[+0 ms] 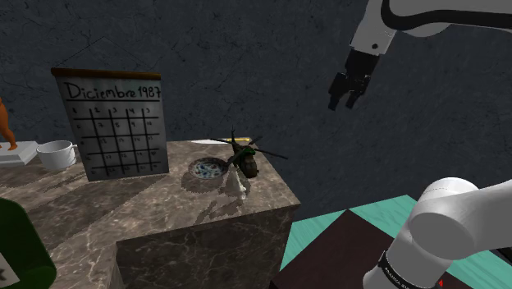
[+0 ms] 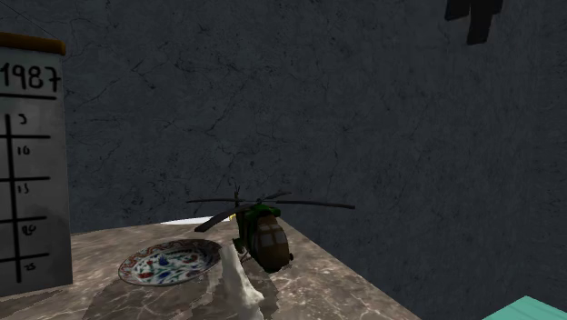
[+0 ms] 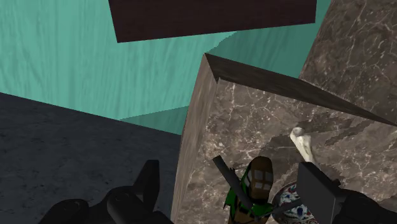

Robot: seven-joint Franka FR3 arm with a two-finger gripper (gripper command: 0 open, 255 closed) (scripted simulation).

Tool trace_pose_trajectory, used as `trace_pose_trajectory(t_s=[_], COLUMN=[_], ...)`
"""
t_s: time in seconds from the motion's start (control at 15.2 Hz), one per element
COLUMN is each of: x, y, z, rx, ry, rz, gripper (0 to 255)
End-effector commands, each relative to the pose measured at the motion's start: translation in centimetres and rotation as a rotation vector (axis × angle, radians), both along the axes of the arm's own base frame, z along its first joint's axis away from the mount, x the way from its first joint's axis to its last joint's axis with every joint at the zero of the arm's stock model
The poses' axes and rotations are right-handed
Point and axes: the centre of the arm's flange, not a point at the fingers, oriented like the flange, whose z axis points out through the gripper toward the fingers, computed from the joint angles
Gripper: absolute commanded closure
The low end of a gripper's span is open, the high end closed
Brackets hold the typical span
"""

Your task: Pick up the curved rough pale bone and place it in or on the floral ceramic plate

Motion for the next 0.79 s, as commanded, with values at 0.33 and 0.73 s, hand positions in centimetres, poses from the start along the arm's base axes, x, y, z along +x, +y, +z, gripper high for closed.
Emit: trace_pose_trajectory(t_s=[0.33, 0.73], x=[2.7, 5.9], y=[3.7, 8.2], z=[-4.8, -10.5], rx=[-0.014, -0.031], ry=[-0.011, -0.025], rz=[0.026, 0.056], gripper=[0, 0])
